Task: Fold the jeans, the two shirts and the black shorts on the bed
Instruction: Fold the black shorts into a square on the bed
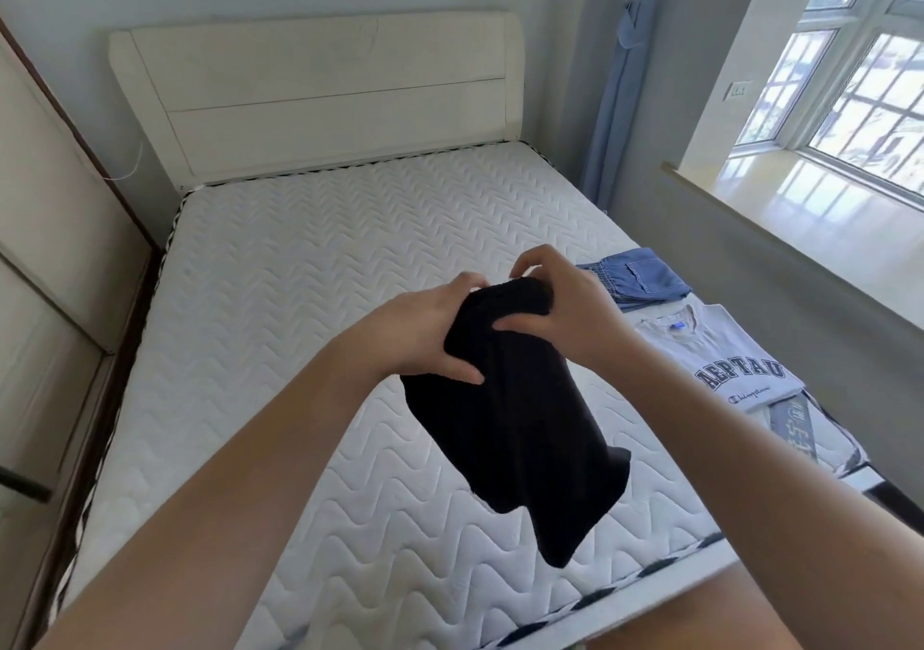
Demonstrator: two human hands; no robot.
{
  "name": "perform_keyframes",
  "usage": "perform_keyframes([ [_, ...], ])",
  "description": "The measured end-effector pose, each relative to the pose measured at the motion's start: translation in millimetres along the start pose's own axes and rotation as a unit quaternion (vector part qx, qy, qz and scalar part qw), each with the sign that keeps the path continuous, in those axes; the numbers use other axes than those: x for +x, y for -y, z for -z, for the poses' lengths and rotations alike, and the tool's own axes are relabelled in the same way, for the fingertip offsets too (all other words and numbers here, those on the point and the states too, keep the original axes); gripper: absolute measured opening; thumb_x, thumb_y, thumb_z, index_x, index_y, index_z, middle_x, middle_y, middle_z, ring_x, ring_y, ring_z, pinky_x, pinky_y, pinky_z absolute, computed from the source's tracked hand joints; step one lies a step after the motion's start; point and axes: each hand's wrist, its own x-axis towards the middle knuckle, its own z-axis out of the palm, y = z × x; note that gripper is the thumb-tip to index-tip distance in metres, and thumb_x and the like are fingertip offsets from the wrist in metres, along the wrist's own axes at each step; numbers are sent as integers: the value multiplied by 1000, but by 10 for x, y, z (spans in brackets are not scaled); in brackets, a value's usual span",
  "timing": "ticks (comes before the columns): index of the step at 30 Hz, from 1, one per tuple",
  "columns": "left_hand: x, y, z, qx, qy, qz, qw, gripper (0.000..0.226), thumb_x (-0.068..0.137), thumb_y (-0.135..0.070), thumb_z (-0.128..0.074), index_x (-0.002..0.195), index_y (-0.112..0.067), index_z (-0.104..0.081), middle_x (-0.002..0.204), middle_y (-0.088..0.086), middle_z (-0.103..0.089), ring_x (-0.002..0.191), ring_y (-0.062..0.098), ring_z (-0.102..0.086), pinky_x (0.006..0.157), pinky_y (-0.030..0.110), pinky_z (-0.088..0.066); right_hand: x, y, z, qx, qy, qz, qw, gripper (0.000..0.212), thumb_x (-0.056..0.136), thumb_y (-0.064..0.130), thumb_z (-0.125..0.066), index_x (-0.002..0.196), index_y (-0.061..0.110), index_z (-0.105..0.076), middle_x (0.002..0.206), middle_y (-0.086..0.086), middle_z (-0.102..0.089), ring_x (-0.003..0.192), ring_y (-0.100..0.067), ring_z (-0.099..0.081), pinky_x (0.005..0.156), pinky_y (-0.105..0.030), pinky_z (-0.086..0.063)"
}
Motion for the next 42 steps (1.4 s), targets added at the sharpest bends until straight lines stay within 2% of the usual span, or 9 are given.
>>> perform_keyframes([
  [2,118,-124,-36,3,-32,12,999,87,69,-49,-83,138,-37,-31,115,-14,-58,97,12,-59,84,34,-52,18,-40,57,1,4,-3,1000,48,70,35,-85,100,33,-48,76,13,-65,71,7,-57,63,-8,-37],
  [7,393,-320,-120,-29,-40,39,998,28,83,-37,-72,108,-35,-58,93,-15,-64,91,11,-64,79,28,-51,-55,-366,271,76,56,-16,995,52,78,23,-81,119,33,-51,98,12,-70,89,2,-65,82,-14,-47],
  [15,807,-581,-93,-78,-61,86,991,22,82,-33,-74,102,-28,-66,93,-12,-67,86,5,-64,76,25,-52,-273,-1510,183,161,151,-161,962,41,76,49,-71,115,40,-61,115,17,-68,110,-4,-63,105,-38,-46],
  [21,911,-705,-22,-121,-89,128,980,28,79,-31,-80,104,-28,-67,95,-12,-69,87,2,-65,77,22,-52,-362,-2350,-76,84,189,-261,943,44,87,13,-58,129,28,-56,129,6,-60,122,-14,-53,103,-37,-43],
  [24,892,-729,27,-146,-117,146,971,32,77,-30,-82,105,-32,-67,97,-16,-70,89,-2,-65,80,21,-51,-321,-2598,-139,191,142,-414,878,38,95,35,-40,129,24,-54,134,-6,-56,125,-28,-51,107,-47,-40],
  [27,878,-776,42,-145,-141,158,966,29,78,-29,-82,102,-32,-67,95,-16,-70,88,-6,-64,80,19,-50,-321,-2810,-142,259,112,-553,784,77,94,70,-25,146,15,-40,152,-5,-39,141,-29,-33,114,-47,-22],
  [29,889,-785,24,-141,-156,165,964,27,78,-29,-82,100,-34,-68,94,-15,-71,88,-3,-64,81,23,-51,-344,-2965,-155,241,148,-560,779,90,82,83,-30,141,17,-45,147,-4,-46,135,-29,-41,113,-48,-29],
  [34,900,-723,-52,-157,-171,204,951,34,76,-28,-83,107,-29,-70,95,-11,-73,91,4,-67,88,35,-54,-359,-3117,-137,290,246,-510,771,76,84,85,-24,107,27,-67,111,0,-72,109,-20,-61,109,-44,-33],
  [42,852,-785,-128,-166,-165,220,947,33,76,-23,-84,105,-27,-70,93,-9,-73,87,2,-67,86,31,-54,-393,-3079,-531,449,285,-449,718,56,93,64,-45,142,36,-44,146,2,-51,138,-18,-40,118,-43,-21],
])
